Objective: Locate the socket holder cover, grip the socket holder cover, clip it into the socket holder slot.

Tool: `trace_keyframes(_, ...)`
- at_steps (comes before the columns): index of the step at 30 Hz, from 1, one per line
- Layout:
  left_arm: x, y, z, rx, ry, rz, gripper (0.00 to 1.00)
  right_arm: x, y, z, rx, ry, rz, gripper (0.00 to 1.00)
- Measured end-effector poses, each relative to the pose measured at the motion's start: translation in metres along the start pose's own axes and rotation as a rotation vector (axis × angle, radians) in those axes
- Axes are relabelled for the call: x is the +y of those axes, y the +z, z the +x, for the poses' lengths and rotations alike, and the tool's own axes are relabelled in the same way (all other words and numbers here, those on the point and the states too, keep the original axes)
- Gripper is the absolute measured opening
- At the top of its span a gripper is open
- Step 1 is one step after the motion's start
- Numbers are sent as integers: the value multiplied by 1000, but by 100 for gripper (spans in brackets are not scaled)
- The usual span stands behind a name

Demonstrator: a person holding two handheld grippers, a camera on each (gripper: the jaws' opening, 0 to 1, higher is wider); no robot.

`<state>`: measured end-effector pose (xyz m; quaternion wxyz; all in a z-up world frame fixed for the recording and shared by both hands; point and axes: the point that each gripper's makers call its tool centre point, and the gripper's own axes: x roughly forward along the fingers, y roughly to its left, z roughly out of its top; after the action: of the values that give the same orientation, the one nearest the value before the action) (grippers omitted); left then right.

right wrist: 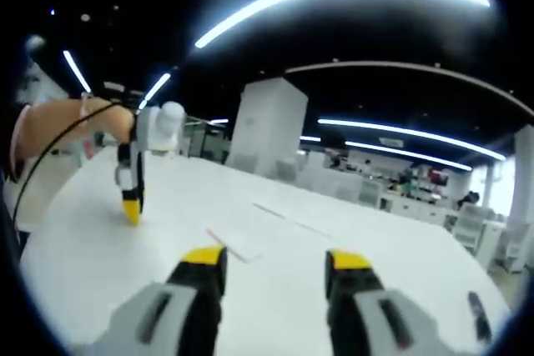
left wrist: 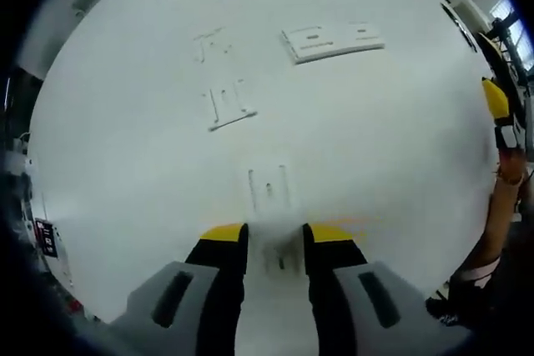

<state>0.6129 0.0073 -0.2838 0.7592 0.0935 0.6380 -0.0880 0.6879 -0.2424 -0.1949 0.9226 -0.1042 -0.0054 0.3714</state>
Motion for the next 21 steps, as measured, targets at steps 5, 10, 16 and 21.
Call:
trace_keyframes(5,1,3,0,6,-4,21,27,7,0,-3,-3,-1,1,49)
trace_keyframes(10,-5,-4,-1,1,-15,34,27,10,-2,-3,0,0,0,49)
trace_keyframes(16,-11,-12,-3,11,-33,55,25,12,-3,-3,3,-1,0,49)
trace_keyframes(21,-12,-10,-4,-3,-31,67,25,7,-3,-1,1,-4,3,49)
